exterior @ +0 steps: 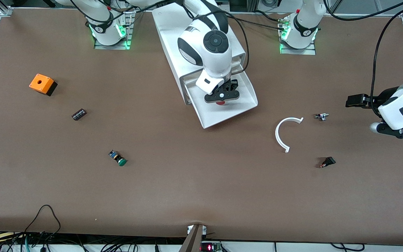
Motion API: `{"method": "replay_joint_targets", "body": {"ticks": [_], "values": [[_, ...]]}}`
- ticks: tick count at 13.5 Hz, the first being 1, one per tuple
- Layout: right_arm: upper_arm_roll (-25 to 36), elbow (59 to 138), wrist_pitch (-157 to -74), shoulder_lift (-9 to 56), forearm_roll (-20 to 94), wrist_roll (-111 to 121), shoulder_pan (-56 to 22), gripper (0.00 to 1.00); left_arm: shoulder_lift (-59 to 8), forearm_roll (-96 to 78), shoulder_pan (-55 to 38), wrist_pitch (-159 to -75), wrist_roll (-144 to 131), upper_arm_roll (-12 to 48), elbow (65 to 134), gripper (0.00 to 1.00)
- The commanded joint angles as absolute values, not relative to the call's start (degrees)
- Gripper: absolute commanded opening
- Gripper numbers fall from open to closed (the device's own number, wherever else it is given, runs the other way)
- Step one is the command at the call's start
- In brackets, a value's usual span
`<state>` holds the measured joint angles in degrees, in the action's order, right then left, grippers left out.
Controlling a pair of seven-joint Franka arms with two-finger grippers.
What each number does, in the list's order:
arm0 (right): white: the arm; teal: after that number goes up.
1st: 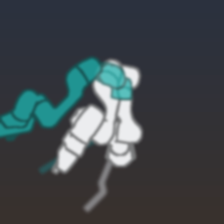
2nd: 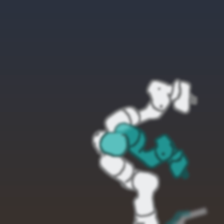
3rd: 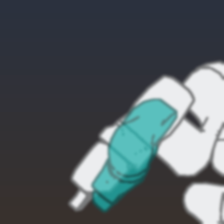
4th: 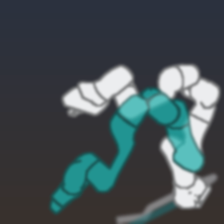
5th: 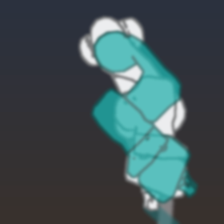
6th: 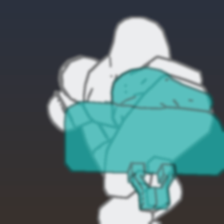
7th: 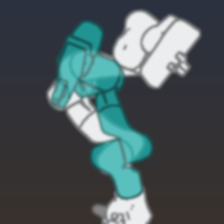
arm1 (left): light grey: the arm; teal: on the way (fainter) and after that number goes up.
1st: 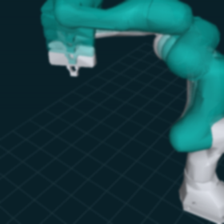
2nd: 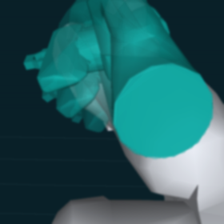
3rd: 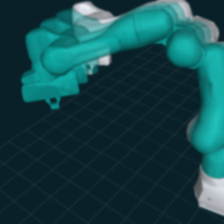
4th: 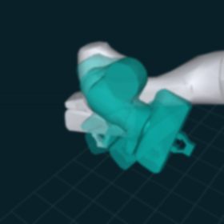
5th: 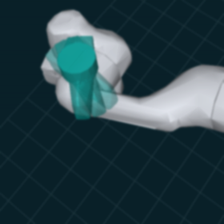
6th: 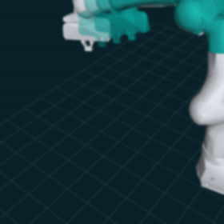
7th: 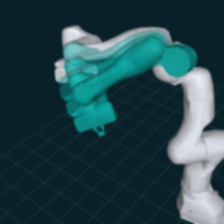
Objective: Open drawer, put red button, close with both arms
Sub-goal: 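Carry the red button into the open drawer and release it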
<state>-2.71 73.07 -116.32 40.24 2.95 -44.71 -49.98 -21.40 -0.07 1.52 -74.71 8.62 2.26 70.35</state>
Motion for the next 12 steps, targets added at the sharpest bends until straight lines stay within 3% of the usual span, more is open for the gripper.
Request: {"method": "replay_joint_targets", "body": {"ticks": [1, 2, 3, 4, 5, 9, 12], "values": [[-2.3, 71.2, -115.9, 42.0, 1.1, -45.8, -50.9, 0.11, -20.6, 4.5, 0.4, -75.6, 8.3, 2.7, 71.2, 1.00], [-2.3, 71.2, -115.9, 42.0, 1.1, -45.8, -50.9, 0.29, -20.6, 4.9, 0.2, -75.6, 8.3, 2.8, 71.2, 1.00], [-2.0, 71.0, -115.8, 41.8, 1.4, -45.7, -50.7, 0.66, -20.6, 4.9, 0.2, -75.6, 8.3, 2.8, 71.2, 1.00], [-1.8, 70.7, -115.3, 41.3, 1.7, -45.5, -50.2, 0.76, -20.6, 5.0, 0.2, -75.7, 8.4, 2.8, 71.2, 1.00], [-1.6, 70.7, -115.0, 40.5, 1.8, -45.4, -49.8, 0.97, -20.6, 5.0, 0.1, -75.7, 8.4, 2.8, 71.2, 1.00], [-1.6, 70.7, -111.0, 33.7, 2.0, -43.9, -43.5, 1.00, -20.7, 6.2, -0.1, -75.3, 8.9, 2.8, 71.3, 1.00], [-1.8, 71.0, -101.8, 27.4, 4.4, -30.6, -34.5, 1.00, -20.7, 5.7, -0.3, -75.3, 8.4, 2.9, 71.3, 1.00]]}}
